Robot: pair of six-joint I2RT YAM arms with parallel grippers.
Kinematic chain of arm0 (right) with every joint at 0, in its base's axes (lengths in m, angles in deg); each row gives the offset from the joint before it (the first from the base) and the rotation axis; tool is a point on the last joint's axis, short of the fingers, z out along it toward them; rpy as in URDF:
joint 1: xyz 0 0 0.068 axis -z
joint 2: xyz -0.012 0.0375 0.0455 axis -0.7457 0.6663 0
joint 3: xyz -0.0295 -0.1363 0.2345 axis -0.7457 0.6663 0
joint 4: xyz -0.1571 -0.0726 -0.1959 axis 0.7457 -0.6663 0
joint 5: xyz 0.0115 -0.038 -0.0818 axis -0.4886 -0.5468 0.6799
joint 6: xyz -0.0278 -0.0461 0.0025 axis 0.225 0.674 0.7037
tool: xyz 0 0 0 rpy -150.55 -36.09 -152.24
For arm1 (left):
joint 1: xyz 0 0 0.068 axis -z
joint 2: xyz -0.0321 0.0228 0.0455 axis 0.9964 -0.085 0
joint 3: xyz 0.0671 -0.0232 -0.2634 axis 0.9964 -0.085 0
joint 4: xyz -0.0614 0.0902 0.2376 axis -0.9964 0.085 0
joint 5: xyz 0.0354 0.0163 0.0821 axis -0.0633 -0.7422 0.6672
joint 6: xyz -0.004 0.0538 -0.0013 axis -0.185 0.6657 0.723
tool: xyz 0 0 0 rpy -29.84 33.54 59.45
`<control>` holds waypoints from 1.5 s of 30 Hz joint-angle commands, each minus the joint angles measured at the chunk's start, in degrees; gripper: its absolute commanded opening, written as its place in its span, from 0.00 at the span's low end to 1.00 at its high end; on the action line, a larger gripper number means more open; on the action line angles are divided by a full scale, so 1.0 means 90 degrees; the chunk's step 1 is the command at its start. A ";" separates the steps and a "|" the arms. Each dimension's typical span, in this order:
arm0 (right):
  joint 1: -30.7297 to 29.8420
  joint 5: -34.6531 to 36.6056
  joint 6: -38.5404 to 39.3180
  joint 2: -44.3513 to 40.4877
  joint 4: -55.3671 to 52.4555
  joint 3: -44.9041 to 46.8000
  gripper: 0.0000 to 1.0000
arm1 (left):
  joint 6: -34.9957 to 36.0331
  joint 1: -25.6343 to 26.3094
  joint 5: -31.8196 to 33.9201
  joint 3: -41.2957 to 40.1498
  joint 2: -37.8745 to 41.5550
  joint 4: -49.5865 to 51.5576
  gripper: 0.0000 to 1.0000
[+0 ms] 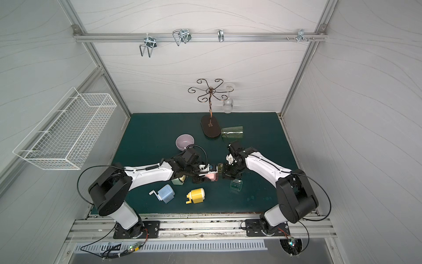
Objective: Put the tray back into the pencil sharpener
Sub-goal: Close the container of the pencil sharpener.
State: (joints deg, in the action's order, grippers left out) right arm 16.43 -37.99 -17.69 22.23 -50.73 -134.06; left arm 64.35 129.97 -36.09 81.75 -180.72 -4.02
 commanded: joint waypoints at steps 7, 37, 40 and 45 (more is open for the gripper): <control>-0.0056 -0.0384 -0.0376 0.0371 0.0699 0.0034 0.07 | -0.0366 0.0012 -0.0408 0.0112 0.0441 -0.0552 0.00; 0.1538 0.0013 0.1074 -0.1274 -0.0898 -0.0660 0.38 | -0.0637 -0.0636 0.0217 0.2005 -0.0479 0.1829 0.00; 0.1774 0.0025 0.1146 -0.1577 -0.1075 -0.0651 0.39 | -0.0760 -0.0642 0.0505 0.2495 -0.1006 0.1926 0.00; 0.1925 -0.0082 0.1284 -0.1674 -0.1389 -0.0807 0.40 | -0.0214 -0.0676 0.0621 0.2857 -0.1693 0.1553 0.00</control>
State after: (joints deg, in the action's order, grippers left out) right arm 33.17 -38.67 -8.64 7.24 -58.18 -140.05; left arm 59.14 123.91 -31.46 104.92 -193.10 10.10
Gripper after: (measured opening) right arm 0.401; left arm 0.555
